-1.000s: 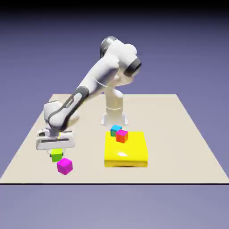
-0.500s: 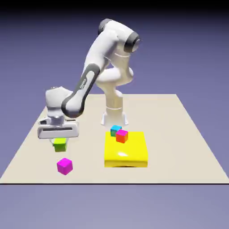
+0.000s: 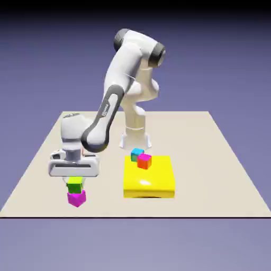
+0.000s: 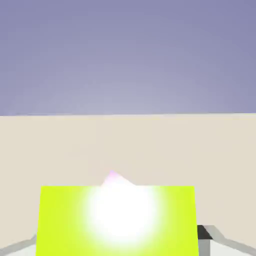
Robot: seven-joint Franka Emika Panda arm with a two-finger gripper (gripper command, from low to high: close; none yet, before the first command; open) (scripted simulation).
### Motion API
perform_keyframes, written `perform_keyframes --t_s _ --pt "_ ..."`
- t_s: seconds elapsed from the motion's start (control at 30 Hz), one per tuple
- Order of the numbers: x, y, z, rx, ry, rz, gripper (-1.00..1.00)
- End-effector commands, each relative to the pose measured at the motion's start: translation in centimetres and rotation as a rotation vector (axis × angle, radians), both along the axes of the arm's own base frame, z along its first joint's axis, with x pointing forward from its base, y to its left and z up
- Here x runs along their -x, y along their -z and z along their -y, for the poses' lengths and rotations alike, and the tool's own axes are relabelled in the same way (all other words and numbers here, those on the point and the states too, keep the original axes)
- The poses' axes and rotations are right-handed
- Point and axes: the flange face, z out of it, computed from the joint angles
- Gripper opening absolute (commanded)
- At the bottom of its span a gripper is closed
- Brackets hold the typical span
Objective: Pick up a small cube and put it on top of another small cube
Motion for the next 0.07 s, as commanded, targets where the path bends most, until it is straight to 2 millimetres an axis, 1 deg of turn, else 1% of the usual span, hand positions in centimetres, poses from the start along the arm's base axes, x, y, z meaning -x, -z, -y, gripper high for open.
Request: perform_keyframes --t_s 0.0,0.03 --pt "0.0 -1.1 0.0 0.004 -0.001 0.001 1.0" --pt "0.1 -2.1 0.1 0.006 -0.002 0.001 1.0"
